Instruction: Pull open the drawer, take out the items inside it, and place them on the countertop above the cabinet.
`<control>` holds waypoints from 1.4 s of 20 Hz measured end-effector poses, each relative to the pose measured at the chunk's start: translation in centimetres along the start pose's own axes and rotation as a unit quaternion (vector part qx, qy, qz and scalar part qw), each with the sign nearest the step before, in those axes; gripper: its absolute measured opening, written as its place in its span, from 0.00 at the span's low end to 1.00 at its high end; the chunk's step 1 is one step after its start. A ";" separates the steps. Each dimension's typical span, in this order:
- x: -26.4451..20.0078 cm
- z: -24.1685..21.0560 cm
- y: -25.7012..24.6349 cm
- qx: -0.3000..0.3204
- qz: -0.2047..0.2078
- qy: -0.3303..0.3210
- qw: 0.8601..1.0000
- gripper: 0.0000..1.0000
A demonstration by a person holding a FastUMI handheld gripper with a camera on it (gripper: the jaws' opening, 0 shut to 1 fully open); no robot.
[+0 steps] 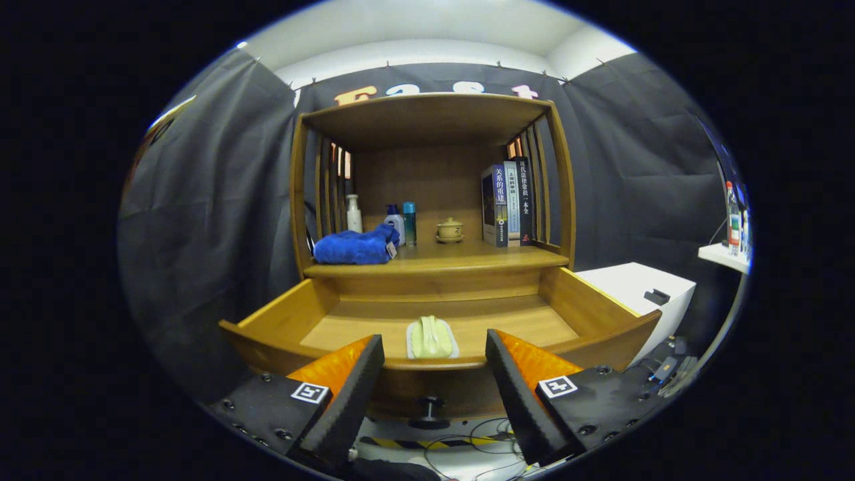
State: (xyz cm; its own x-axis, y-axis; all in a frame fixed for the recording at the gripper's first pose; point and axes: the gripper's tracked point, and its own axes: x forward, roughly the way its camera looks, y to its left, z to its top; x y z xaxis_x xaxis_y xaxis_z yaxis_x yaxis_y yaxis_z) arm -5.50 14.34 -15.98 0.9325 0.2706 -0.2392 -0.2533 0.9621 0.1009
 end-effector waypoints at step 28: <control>16.9 -2.9 0.6 -0.043 0.013 0.355 0.934 0.83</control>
State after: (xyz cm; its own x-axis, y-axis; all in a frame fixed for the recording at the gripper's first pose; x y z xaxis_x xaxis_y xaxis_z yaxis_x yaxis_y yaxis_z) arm 9.34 19.63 -22.81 0.5284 0.2176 -0.8206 -0.3215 0.9459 0.0438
